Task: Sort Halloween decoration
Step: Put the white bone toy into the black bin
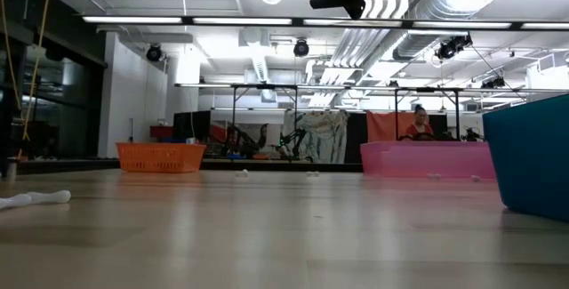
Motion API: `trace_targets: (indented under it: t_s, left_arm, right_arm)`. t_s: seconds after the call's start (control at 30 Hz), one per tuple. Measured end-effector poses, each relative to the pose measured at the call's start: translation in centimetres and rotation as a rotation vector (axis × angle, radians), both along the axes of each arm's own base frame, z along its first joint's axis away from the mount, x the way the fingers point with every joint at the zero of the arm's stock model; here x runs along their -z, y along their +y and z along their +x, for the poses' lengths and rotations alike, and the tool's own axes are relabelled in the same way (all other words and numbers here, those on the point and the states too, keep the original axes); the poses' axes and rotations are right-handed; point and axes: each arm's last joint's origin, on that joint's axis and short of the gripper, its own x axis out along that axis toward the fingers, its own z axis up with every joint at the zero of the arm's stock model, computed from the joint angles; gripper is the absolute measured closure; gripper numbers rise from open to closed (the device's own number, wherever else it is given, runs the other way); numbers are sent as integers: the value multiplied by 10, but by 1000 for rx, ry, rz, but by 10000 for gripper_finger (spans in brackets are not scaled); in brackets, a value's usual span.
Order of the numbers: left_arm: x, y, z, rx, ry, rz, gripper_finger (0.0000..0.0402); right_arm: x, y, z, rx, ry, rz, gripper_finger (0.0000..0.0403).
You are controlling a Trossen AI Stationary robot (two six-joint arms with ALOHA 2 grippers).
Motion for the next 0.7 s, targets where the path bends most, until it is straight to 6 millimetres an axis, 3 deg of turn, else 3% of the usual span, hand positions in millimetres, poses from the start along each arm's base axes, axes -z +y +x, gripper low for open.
trace_targets:
  t_s: [0.2,0.47,0.6,0.7]
  left_arm:
    - [-49,39,21,-1,-181,126,223]
    - [-125,123,54,-293,-770,346,218]
    - [-145,156,65,-351,-941,417,225]
    - [-150,170,75,-383,-1068,448,231]
  right_arm:
    - [-7,7,3,-5,-70,32,403]
    - [-9,27,3,-82,-83,12,403]
    - [-9,40,3,-120,-81,9,403]
    - [-9,47,3,-109,-79,-10,403]
